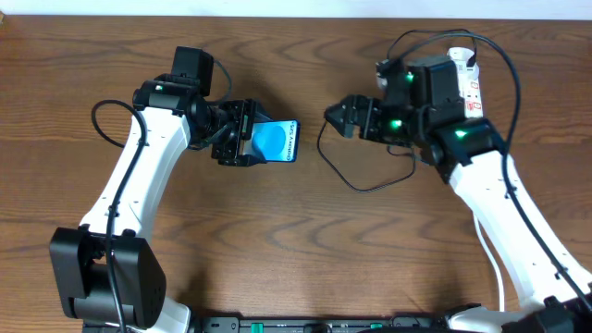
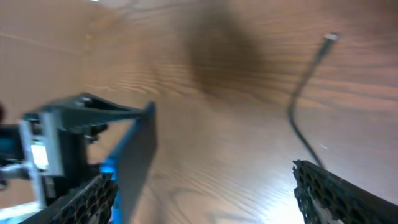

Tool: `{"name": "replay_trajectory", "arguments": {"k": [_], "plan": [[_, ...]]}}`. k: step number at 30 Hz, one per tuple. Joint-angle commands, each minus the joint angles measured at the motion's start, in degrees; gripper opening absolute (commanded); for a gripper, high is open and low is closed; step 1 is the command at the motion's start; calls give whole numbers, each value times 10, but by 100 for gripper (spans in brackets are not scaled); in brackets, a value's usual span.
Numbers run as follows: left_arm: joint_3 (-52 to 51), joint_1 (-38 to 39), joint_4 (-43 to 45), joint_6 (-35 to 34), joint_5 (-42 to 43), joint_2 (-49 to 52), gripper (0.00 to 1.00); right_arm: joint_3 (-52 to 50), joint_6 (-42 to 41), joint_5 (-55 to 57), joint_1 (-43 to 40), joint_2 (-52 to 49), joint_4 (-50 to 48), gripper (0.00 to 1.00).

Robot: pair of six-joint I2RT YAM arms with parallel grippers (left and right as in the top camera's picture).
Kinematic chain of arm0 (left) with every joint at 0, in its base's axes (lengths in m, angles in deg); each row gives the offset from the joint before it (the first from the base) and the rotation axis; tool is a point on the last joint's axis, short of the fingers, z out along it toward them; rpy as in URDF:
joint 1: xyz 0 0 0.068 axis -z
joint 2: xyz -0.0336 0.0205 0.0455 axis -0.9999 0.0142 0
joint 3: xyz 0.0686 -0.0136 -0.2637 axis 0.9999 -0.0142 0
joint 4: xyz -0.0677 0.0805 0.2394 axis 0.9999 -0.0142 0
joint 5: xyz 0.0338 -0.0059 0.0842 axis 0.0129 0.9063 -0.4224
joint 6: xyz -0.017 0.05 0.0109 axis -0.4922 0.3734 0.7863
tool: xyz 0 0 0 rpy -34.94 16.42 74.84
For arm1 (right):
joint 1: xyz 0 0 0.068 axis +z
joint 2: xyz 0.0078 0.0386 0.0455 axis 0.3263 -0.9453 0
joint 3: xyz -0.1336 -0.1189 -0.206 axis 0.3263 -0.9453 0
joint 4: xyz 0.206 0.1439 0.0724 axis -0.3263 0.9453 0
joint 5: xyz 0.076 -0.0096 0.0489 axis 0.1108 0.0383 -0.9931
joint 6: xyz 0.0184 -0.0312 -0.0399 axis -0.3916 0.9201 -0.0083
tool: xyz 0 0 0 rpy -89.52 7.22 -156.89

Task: Plug charger to phone and switch on socket
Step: 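Move the right gripper to the phone and grasp its side edge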

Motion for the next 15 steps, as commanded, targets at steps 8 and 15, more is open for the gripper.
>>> {"name": "replay_trajectory", "arguments": {"k": [8, 15], "plan": [[9, -2, -2, 3, -61, -16, 7, 6, -51, -51, 63, -55, -83, 88], [8, -2, -2, 3, -67, -16, 7, 6, -62, -51, 92, -80, -108, 82]]}}
